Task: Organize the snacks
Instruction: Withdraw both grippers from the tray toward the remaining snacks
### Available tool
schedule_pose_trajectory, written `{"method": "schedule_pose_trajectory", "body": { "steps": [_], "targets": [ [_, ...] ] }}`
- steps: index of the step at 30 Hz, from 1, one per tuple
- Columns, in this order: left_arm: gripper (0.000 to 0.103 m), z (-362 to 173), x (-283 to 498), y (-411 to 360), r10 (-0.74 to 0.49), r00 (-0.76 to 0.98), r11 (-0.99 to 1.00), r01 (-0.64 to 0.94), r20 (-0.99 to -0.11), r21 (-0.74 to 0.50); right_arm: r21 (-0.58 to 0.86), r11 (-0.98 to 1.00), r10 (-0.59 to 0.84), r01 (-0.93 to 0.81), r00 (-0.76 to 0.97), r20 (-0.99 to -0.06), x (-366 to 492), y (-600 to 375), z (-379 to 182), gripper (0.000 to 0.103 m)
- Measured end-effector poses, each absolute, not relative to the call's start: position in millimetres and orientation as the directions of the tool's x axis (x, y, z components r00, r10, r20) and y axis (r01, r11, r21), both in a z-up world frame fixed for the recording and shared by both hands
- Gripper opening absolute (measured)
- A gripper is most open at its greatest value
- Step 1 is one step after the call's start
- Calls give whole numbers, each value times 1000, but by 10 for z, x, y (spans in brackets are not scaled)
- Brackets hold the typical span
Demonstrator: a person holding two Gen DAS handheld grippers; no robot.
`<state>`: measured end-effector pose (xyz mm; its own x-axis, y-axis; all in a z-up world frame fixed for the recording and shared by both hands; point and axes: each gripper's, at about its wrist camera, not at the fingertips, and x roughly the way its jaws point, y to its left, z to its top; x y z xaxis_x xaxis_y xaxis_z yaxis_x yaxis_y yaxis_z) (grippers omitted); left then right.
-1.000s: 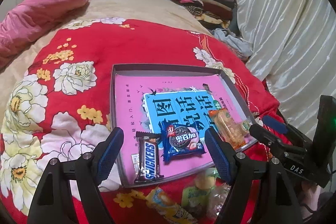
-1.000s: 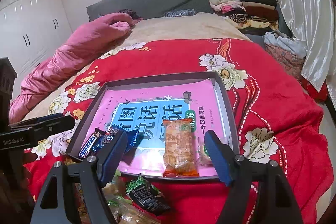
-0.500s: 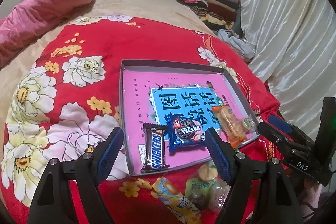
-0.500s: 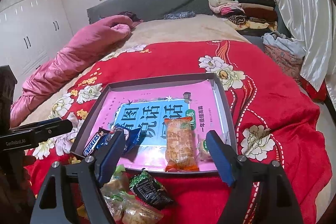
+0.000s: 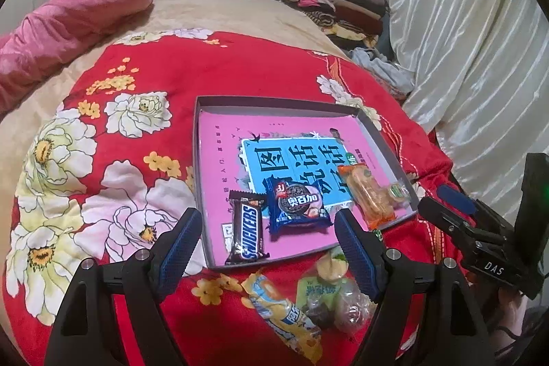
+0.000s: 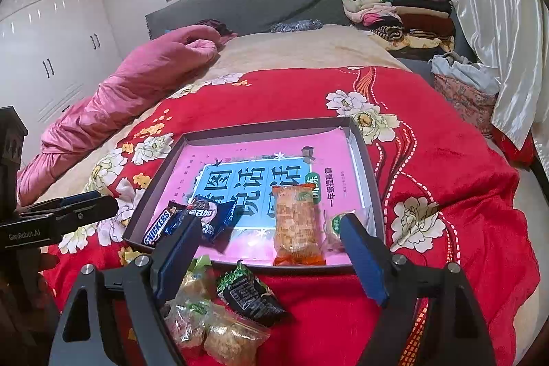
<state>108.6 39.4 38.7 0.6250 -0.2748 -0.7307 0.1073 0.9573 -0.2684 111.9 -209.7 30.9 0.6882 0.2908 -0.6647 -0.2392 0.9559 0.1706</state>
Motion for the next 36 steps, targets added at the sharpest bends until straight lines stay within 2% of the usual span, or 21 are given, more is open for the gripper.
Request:
{"method": "schedule_pose_trajectory", "body": {
  "steps": [36],
  "targets": [
    [81,234,759,213,-241,578,969,96,-780,-228,162,946,312,-279,660,-684,738,-2060,228,85]
  ]
}}
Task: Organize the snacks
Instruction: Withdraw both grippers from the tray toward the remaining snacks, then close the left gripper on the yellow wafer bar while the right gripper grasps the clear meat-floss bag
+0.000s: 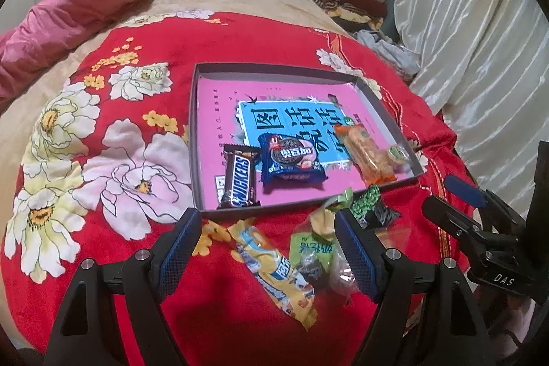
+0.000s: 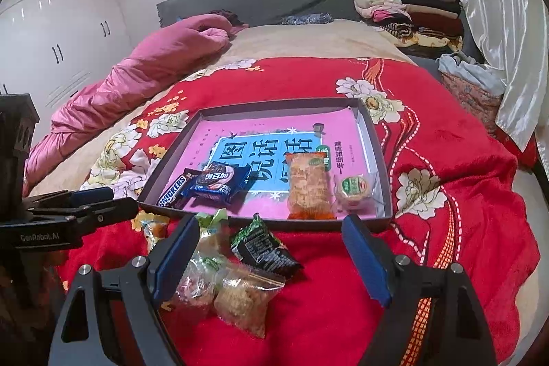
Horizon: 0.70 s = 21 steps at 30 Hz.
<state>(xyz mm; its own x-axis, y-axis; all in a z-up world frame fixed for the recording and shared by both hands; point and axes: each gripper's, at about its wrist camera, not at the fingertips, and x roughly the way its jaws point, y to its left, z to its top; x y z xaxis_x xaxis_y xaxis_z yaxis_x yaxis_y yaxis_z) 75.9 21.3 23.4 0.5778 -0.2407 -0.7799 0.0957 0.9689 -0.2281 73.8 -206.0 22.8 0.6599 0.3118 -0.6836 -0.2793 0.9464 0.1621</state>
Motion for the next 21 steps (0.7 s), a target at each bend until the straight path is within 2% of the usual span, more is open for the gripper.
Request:
{"method": "schedule_pose_trajectory", "body": {
  "steps": [21],
  "targets": [
    [81,123,647,235,-219,549,974,72,-807,-215,159,942,317,-295,630,-709,599,-2029,132,85]
  ]
}}
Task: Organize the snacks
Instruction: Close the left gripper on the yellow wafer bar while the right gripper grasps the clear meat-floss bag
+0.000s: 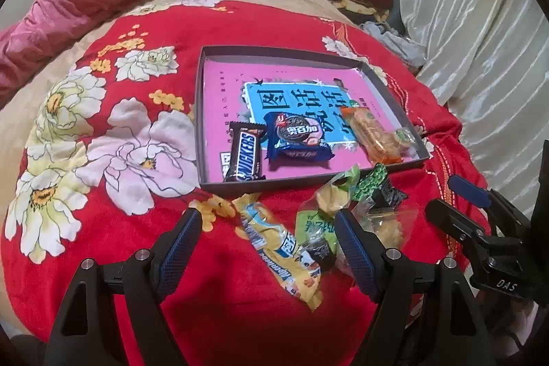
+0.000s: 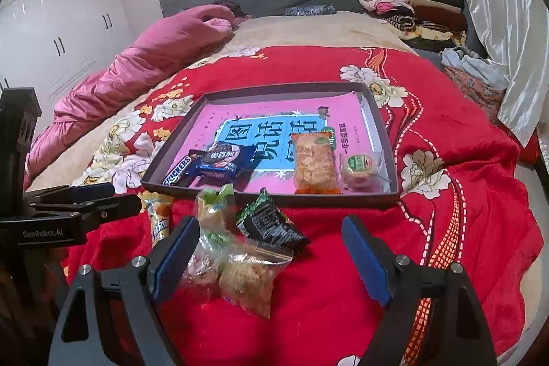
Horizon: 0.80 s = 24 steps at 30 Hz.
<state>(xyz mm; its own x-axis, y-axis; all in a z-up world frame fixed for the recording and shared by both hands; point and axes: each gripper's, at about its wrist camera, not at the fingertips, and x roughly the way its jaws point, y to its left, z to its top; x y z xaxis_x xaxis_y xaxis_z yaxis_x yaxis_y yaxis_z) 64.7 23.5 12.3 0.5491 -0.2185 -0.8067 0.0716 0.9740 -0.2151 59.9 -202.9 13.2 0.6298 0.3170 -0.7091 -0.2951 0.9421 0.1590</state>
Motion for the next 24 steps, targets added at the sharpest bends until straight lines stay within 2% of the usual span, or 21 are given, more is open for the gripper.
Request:
{"method": "schedule_pose_trajectory", "body": {
  "steps": [13,24],
  "targets": [
    [81,-7,604,268,-208,516,976,53,-831,-212,170,944,311,-283,592,-743,536,-2024,-7,85],
    [81,-215,646,298,-218,474,972,26,-853,-234,259,935,348,-241,489,-800,595,-1986,-366,85]
  ]
}}
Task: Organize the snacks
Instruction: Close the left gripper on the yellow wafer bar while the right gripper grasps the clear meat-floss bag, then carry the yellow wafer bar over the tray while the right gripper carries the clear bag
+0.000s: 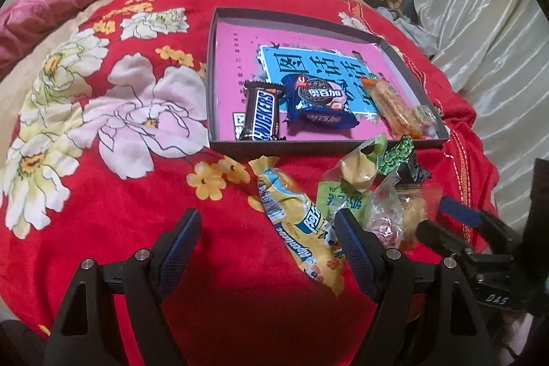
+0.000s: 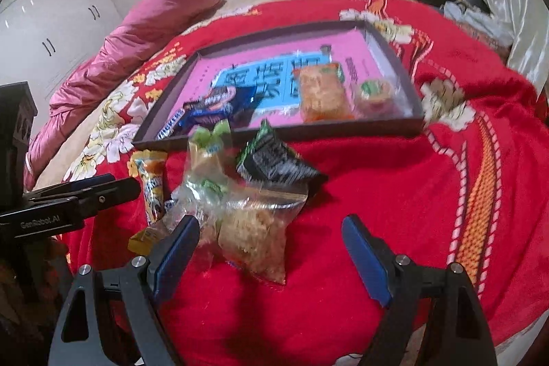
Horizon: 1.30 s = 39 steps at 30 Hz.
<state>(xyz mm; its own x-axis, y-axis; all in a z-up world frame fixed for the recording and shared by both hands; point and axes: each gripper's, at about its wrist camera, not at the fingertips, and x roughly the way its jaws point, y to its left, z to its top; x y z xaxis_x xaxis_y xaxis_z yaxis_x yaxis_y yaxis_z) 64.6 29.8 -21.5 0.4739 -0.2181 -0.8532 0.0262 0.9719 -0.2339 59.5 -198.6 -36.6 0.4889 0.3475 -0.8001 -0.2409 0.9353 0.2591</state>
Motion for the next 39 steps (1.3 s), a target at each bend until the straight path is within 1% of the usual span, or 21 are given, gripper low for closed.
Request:
{"method": "schedule_pose_trajectory", "body": {
  "steps": [4,8,10,13,14,15,18,21,27,29,30,31,32,34,39],
  "targets": [
    [81,-267,658,292,-229,459,969,24,-859,-245,285,932,359,-223,461,-812,637,-1967,-483,83],
    [81,-319,675,270,-231,449,969,26,-863,-246,298,931,364,-210,463,-808,688,-1989,-540,71],
    [81,-343,685,254,-232,444,969,26,-865,-246,293,930,366,-223,460,-809,702,-1958,-552,68],
    [81,-374,703,233,-232,441,969,27,-867,-245,265,926,365,-269,454,-813,704,-1827,-575,57],
    [81,-382,712,230,-234,441,968,26,-867,-248,261,923,368,-284,446,-816,697,-1786,-586,51],
    [81,-393,722,228,-234,441,968,22,-866,-251,256,920,370,-297,440,-819,689,-1744,-599,49],
    [81,-419,753,231,-239,441,965,11,-865,-261,211,919,351,-332,450,-821,666,-1658,-601,48],
    [81,-440,785,253,-252,443,959,-4,-860,-283,218,914,364,-342,453,-814,668,-1685,-578,46],
    [79,-510,859,316,-294,438,934,-57,-849,-353,242,908,388,-343,466,-795,635,-1783,-507,46],
    [66,-525,880,330,-295,438,930,-71,-849,-360,248,908,391,-337,472,-790,638,-1800,-487,46],
    [52,-534,894,337,-292,443,931,-73,-848,-359,250,908,393,-336,476,-787,640,-1810,-472,46],
    [34,-545,906,346,-297,444,928,-74,-845,-364,254,907,396,-335,480,-783,637,-1819,-460,46],
    [29,-565,926,353,-304,439,926,-73,-846,-370,258,907,400,-334,483,-779,631,-1831,-444,46],
    [27,-594,947,367,-313,434,922,-73,-845,-380,253,907,398,-336,491,-775,619,-1838,-416,46],
    [26,-558,912,409,-354,442,905,-61,-824,-422,256,907,402,-333,509,-761,599,-1869,-341,46]
  ]
}}
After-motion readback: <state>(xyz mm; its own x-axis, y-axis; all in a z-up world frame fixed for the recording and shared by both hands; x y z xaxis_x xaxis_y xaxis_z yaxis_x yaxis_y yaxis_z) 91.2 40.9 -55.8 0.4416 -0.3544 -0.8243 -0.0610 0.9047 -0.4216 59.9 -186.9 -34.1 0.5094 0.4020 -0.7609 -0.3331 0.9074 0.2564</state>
